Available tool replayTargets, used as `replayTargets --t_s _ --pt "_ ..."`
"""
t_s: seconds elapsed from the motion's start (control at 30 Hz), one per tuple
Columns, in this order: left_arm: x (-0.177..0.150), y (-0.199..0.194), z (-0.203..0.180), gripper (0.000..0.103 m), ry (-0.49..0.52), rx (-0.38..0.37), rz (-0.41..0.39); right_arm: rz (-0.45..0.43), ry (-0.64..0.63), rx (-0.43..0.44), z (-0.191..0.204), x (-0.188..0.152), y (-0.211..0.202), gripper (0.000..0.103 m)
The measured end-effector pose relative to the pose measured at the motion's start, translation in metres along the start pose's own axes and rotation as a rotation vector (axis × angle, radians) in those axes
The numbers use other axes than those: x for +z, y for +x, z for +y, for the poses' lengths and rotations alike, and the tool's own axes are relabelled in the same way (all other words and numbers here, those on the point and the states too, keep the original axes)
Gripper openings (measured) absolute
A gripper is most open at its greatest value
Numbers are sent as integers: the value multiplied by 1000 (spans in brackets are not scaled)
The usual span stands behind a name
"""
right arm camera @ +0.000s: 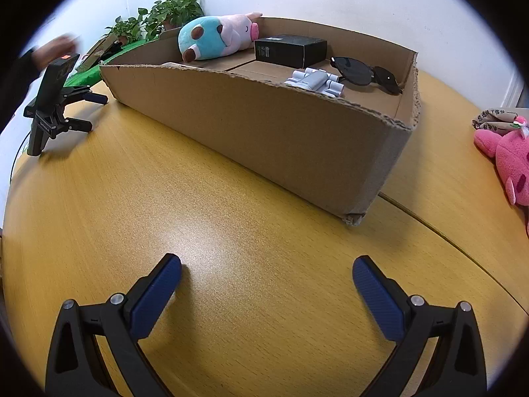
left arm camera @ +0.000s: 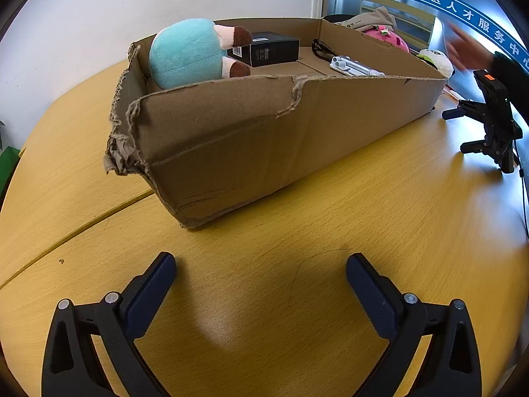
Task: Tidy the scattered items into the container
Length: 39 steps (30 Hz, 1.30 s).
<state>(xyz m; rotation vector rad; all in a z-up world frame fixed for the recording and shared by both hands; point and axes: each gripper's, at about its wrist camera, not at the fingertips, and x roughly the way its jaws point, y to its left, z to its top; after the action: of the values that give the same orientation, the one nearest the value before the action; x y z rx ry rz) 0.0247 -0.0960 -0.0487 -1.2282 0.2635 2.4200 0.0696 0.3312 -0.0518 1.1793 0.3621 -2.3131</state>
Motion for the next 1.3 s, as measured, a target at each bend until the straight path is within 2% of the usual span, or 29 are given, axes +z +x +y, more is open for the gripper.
replayTargets --t_s 1.3 --pt "-3 -2 -1 103 3 -3 2 -2 1 1 3 -3 -3 103"
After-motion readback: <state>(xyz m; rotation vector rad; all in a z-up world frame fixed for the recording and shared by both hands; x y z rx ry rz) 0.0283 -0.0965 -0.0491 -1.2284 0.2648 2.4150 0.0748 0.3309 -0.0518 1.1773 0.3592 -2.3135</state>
